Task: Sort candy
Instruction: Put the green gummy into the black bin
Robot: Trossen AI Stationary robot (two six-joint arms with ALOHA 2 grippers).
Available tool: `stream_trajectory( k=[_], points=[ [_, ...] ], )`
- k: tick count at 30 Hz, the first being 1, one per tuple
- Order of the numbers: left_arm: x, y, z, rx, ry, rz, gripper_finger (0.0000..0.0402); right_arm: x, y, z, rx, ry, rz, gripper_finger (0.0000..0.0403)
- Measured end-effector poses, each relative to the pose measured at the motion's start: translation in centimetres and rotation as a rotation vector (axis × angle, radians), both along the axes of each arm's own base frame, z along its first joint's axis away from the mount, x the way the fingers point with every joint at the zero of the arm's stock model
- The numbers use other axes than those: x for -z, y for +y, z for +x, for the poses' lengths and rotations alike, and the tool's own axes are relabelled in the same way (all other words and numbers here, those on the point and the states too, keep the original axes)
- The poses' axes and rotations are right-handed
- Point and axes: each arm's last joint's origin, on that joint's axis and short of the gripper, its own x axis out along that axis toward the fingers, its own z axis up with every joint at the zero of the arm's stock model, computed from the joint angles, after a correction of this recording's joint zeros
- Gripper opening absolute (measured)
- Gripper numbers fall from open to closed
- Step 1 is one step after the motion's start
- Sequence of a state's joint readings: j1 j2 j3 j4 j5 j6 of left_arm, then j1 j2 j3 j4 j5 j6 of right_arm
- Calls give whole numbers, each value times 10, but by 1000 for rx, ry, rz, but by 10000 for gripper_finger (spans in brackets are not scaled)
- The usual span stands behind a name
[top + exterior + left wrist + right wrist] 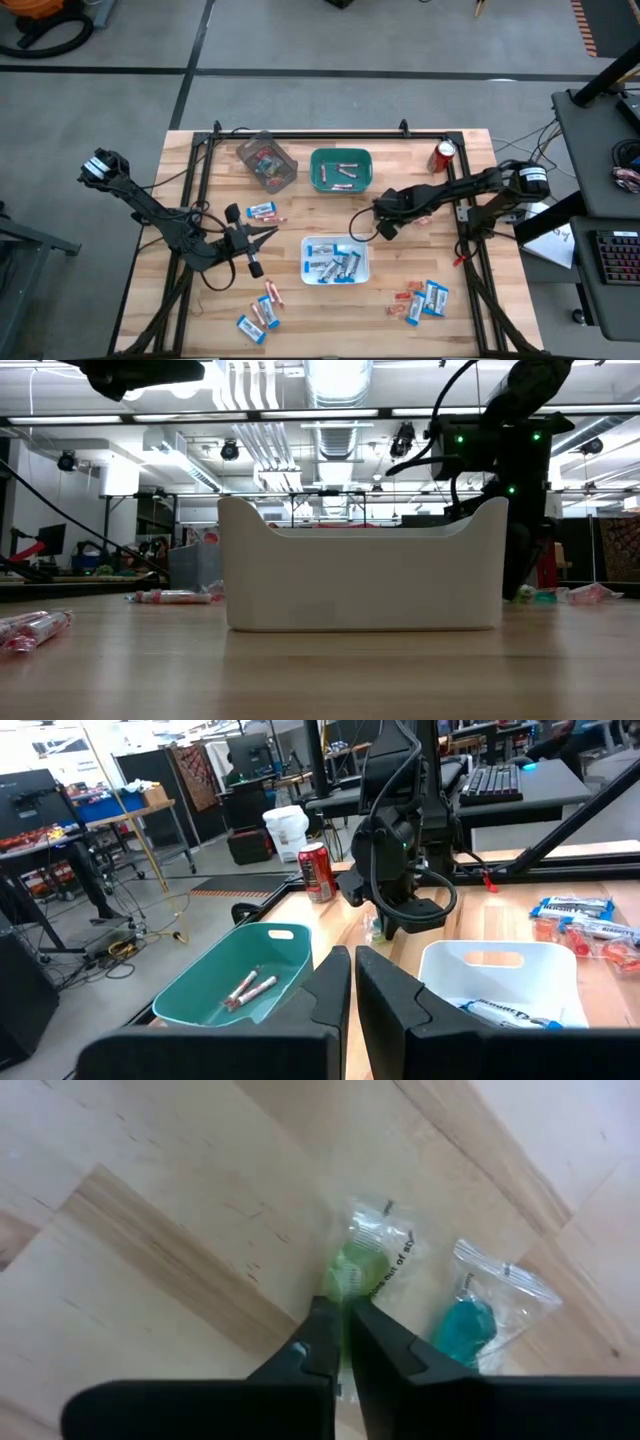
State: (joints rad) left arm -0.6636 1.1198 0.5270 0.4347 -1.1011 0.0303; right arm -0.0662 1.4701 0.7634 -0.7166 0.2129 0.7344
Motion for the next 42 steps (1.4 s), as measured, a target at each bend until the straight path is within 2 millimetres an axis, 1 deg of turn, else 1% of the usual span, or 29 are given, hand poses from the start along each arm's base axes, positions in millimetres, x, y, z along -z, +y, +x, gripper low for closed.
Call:
stream_trajectory(
  k=[4,6,9,13,16,19,21,24,27,30,34,38,42],
  points=[
    [0,1,-1,-41,-24,-36,5,-11,0,-3,-13,-46,-2,10],
    [0,1,-1,-55,-34,-51,5,-24,0,-3,-18,-98,-7,9],
    [0,2,-1,-65,-40,-59,5,-47,0,0,-32,-221,-47,9],
    [0,2,-1,-67,-46,-71,5,-79,-1,9,-100,-480,-117,9],
    [0,2,-1,-74,-48,-73,5,-100,-2,23,-184,-706,-191,9],
    [0,2,-1,-77,-49,-73,5,-115,-4,38,-268,-886,-290,9],
    [0,2,-1,-87,-53,-74,5,-120,-6,48,-303,-985,-351,9],
    [-2,2,-3,-94,-56,-70,5,-121,-10,64,-332,-1088,-424,9],
    [-9,2,-9,-75,-65,-64,5,-113,-16,81,-352,-1120,-480,9],
    [-17,4,-16,-59,-90,-81,5,-103,-22,99,-364,-1110,-511,9],
    [-26,9,-23,-53,-114,-102,5,-95,-34,127,-368,-1083,-540,9],
    [-28,12,-28,-53,-109,-97,5,-90,-46,156,-377,-1058,-570,9],
    [-26,14,-30,-54,-89,-92,5,-88,-58,183,-384,-1039,-599,9]
  ],
)
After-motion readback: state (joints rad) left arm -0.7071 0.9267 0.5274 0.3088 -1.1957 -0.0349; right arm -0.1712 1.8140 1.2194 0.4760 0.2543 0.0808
